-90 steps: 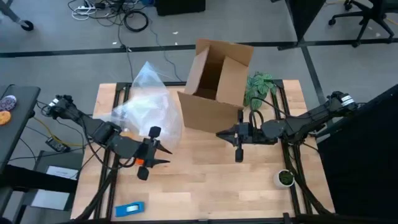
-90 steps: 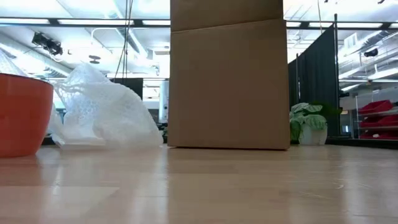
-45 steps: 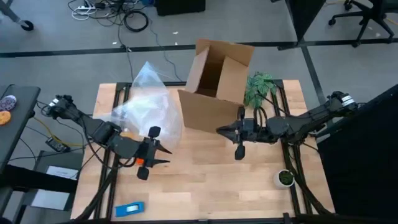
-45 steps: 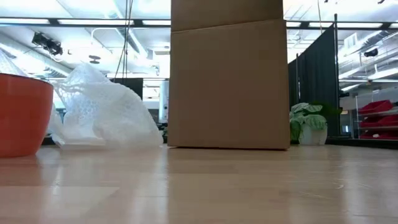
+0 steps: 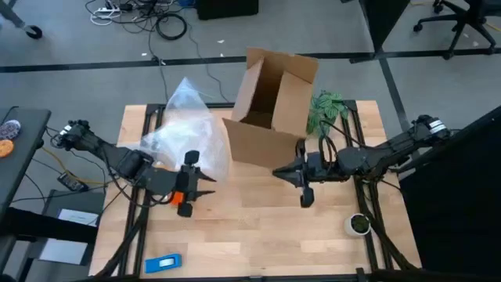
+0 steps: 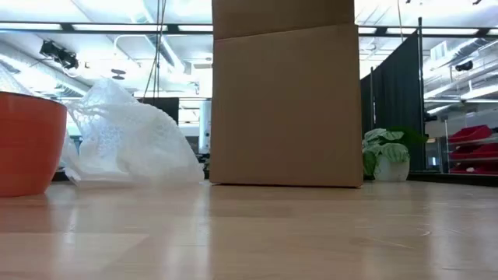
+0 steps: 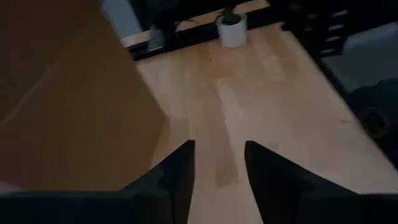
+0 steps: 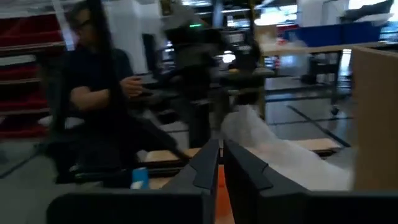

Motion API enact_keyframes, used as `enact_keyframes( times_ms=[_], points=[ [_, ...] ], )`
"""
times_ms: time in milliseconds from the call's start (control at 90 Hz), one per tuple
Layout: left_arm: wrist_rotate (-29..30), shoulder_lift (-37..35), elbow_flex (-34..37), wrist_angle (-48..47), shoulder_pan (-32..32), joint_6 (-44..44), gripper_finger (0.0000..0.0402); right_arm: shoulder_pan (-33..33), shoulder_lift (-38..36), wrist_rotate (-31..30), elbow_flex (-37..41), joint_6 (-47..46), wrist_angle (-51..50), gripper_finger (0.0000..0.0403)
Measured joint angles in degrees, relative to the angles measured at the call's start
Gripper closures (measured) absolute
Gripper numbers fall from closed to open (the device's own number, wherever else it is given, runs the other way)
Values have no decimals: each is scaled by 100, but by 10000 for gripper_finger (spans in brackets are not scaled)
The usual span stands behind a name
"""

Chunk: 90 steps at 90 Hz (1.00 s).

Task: Wrap mug
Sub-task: Wrap the orange mug with transparent bubble wrap

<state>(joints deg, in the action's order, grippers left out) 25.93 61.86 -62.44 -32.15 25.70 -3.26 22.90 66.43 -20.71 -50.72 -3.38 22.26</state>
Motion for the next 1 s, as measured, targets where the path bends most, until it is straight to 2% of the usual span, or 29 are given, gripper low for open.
enact_keyframes(
  times_ms=[156, 322, 467, 600, 756, 1000],
  points=[
    [41, -40, -2, -382, -747, -43, 277, 338, 2, -8, 0, 30, 4, 402],
    [459, -321, -2, -999, -1462, -350, 277, 694, 3, -4, 0, 63, -196, 402],
    [447, -564, -6, -1471, -2014, -785, 277, 814, 5, -88, 0, -91, -599, 398],
    [384, -586, -8, -2396, -2450, -1477, 271, 812, 24, -358, 0, -356, -1014, 386],
    [-170, -521, -8, -3365, -2547, -2777, 252, 807, 298, -385, 0, -465, -1079, 360],
    [-785, -566, -6, -4019, -2184, -4636, 223, 806, 720, -362, 0, -880, -1090, 304]
  ],
)
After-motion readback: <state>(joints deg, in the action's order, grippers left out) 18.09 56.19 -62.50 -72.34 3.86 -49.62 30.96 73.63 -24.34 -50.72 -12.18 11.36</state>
